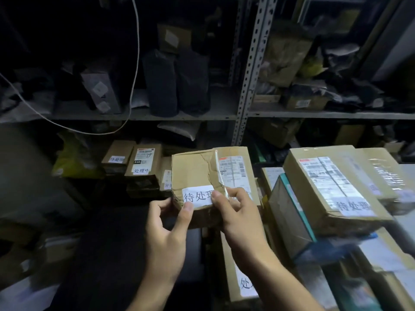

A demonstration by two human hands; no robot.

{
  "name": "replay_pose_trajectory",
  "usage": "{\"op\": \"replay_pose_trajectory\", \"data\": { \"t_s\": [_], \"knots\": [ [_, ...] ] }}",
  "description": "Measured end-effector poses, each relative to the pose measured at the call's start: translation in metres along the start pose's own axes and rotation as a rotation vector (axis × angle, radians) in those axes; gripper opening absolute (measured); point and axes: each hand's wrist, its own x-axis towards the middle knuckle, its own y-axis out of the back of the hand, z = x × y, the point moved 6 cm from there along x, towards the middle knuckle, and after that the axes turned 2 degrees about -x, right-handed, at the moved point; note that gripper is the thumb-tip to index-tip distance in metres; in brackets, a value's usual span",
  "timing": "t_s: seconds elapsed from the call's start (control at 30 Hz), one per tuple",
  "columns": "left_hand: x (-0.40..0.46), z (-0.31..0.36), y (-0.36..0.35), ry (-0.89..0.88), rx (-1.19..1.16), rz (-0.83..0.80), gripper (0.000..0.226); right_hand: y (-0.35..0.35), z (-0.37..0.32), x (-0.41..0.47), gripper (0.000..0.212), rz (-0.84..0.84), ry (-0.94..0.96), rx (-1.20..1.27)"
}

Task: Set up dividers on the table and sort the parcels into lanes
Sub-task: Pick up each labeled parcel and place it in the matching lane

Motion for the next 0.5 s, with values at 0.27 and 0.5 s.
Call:
{"op": "replay_pose_trajectory", "data": {
  "t_s": [0.27,0.5],
  "knots": [
    [-0.044,0.015,-0.030,-0.013,0.000,-0.076,0.029,0.051,-0.002,-0.029,0.011,0.018,0.009,0.084],
    [-0.065,0.019,-0.044,0.004,0.023,-0.098,0.045,0.079,-0.002,-0.041,0.013,0.037,0.033,0.066]
  ]
}}
